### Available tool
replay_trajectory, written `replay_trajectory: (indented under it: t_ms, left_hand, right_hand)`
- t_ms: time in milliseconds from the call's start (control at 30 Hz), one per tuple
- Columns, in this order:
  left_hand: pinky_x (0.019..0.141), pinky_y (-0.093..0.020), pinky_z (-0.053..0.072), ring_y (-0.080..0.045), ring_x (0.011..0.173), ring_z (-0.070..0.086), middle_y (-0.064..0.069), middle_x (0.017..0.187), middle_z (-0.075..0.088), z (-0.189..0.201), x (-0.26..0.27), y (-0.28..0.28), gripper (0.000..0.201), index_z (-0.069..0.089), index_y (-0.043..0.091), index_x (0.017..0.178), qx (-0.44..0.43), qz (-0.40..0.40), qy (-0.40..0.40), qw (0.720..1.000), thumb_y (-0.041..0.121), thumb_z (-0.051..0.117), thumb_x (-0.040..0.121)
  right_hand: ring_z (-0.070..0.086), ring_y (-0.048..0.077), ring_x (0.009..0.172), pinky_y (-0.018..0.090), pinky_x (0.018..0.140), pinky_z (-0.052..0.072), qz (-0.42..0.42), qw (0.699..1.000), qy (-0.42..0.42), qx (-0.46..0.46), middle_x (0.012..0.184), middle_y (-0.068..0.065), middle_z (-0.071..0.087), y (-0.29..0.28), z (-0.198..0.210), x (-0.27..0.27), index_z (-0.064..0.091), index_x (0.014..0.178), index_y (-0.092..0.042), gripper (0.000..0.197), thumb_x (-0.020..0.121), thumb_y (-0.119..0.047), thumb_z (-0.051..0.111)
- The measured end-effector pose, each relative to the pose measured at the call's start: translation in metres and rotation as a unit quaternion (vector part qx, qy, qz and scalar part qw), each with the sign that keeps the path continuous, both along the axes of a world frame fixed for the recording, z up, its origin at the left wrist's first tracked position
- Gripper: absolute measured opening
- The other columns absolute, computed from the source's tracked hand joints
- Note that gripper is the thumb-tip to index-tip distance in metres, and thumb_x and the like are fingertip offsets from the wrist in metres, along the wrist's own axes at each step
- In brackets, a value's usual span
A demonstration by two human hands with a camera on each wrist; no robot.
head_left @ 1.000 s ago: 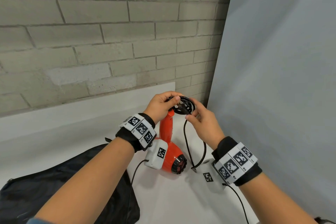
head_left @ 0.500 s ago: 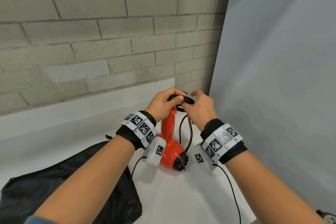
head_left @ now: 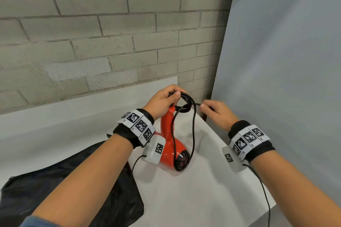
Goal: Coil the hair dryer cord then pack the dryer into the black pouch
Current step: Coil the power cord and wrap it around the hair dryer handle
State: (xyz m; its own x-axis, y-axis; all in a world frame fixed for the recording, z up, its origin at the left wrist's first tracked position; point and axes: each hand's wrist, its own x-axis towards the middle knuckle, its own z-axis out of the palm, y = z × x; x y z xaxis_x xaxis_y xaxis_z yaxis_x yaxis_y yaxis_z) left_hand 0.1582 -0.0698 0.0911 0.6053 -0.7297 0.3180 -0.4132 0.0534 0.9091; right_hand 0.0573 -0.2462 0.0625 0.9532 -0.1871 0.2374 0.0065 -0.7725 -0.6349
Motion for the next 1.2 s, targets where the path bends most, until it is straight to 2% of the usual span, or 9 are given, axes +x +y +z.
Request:
replay_trajectory:
  t_ms: [167, 300, 400, 533, 700, 800, 933, 1033, 1200]
  left_hand:
    - [0.061, -0.019, 0.038, -0.012, 0.061, 0.041, -0.001, 0.065, 0.042, -0.001, 0.001, 0.006, 0.024, 0.057, 0.023, 0.088, -0.003, 0.014, 0.012, 1.0, 0.009, 0.04, 0.095]
    - [0.074, -0.011, 0.043, 0.004, 0.07, 0.053, 0.005, 0.082, 0.056, -0.002, 0.001, 0.01, 0.023, 0.058, 0.027, 0.087, -0.01, 0.021, 0.007, 1.0, 0.012, 0.043, 0.094]
    - [0.076, -0.012, 0.043, 0.006, 0.071, 0.053, 0.006, 0.083, 0.057, -0.003, 0.001, 0.011, 0.023, 0.059, 0.027, 0.087, -0.011, 0.023, 0.01, 1.0, 0.013, 0.043, 0.094]
    - [0.073, -0.012, 0.044, 0.009, 0.065, 0.054, 0.017, 0.072, 0.059, -0.002, 0.001, 0.011, 0.022, 0.06, 0.026, 0.087, -0.012, 0.023, 0.019, 0.999, 0.012, 0.043, 0.094]
    - [0.068, -0.016, 0.043, 0.0, 0.062, 0.051, 0.006, 0.069, 0.054, 0.0, 0.0, 0.013, 0.021, 0.06, 0.024, 0.088, -0.003, 0.017, 0.027, 0.999, 0.012, 0.043, 0.094]
    - [0.068, -0.025, 0.039, -0.01, 0.06, 0.042, -0.001, 0.063, 0.044, 0.0, 0.001, 0.016, 0.023, 0.059, 0.023, 0.087, -0.003, 0.009, 0.042, 0.999, 0.01, 0.041, 0.094]
    - [0.071, -0.026, 0.038, -0.01, 0.061, 0.042, 0.008, 0.057, 0.047, 0.0, 0.001, 0.02, 0.026, 0.059, 0.021, 0.084, -0.016, 0.002, 0.064, 0.998, 0.008, 0.039, 0.094]
    - [0.073, -0.027, 0.038, -0.008, 0.059, 0.042, 0.013, 0.051, 0.048, -0.002, 0.004, 0.022, 0.024, 0.058, 0.019, 0.083, -0.024, -0.015, 0.081, 0.996, 0.008, 0.039, 0.094]
    - [0.072, -0.026, 0.038, -0.004, 0.055, 0.043, 0.014, 0.051, 0.046, -0.002, 0.005, 0.022, 0.022, 0.06, 0.017, 0.084, -0.035, -0.021, 0.1, 0.994, 0.009, 0.041, 0.092]
  right_hand:
    - [0.056, 0.028, 0.096, 0.034, 0.086, 0.041, -0.153, 0.941, 0.282, -0.105, 0.099, 0.012, 0.063, -0.033, -0.039, -0.01, 0.052, 0.082, -0.017, 0.025, 0.097, -0.027, 0.035]
    - [0.056, 0.026, 0.112, 0.035, 0.102, 0.042, -0.099, 0.883, 0.419, -0.187, 0.122, 0.006, 0.062, -0.03, -0.06, -0.017, 0.063, 0.111, -0.014, 0.028, 0.09, -0.023, 0.047]
    - [0.056, 0.022, 0.11, 0.03, 0.098, 0.042, -0.012, 0.916, 0.373, -0.149, 0.125, 0.002, 0.059, -0.011, -0.058, -0.017, 0.057, 0.122, -0.022, 0.033, 0.091, -0.021, 0.048]
    - [0.052, 0.017, 0.097, 0.027, 0.091, 0.041, -0.015, 0.987, 0.157, 0.014, 0.12, -0.002, 0.046, 0.019, -0.037, 0.002, 0.03, 0.14, -0.028, 0.053, 0.092, -0.02, 0.05]
    - [0.055, 0.024, 0.102, 0.035, 0.095, 0.042, -0.005, 0.997, 0.018, 0.07, 0.114, 0.013, 0.059, 0.043, -0.023, 0.029, 0.062, 0.109, -0.009, 0.021, 0.091, -0.013, 0.052]
    - [0.057, 0.025, 0.089, 0.037, 0.085, 0.046, -0.079, 0.991, 0.068, 0.081, 0.099, 0.014, 0.063, 0.039, -0.04, 0.035, 0.064, 0.084, -0.015, 0.019, 0.092, -0.011, 0.047]
    - [0.056, 0.022, 0.079, 0.035, 0.081, 0.049, -0.147, 0.964, 0.2, 0.099, 0.1, 0.015, 0.059, 0.027, -0.063, 0.034, 0.062, 0.109, 0.0, 0.025, 0.092, -0.01, 0.046]
    - [0.055, 0.025, 0.115, 0.026, 0.096, 0.041, -0.133, 0.931, 0.341, -0.016, 0.126, 0.011, 0.056, 0.03, -0.069, 0.03, 0.052, 0.126, -0.004, 0.035, 0.091, -0.009, 0.048]
    - [0.059, 0.028, 0.102, 0.026, 0.071, 0.052, -0.109, 0.963, 0.245, 0.021, 0.114, 0.01, 0.055, 0.029, -0.086, 0.043, 0.042, 0.133, -0.017, 0.047, 0.087, -0.018, 0.054]
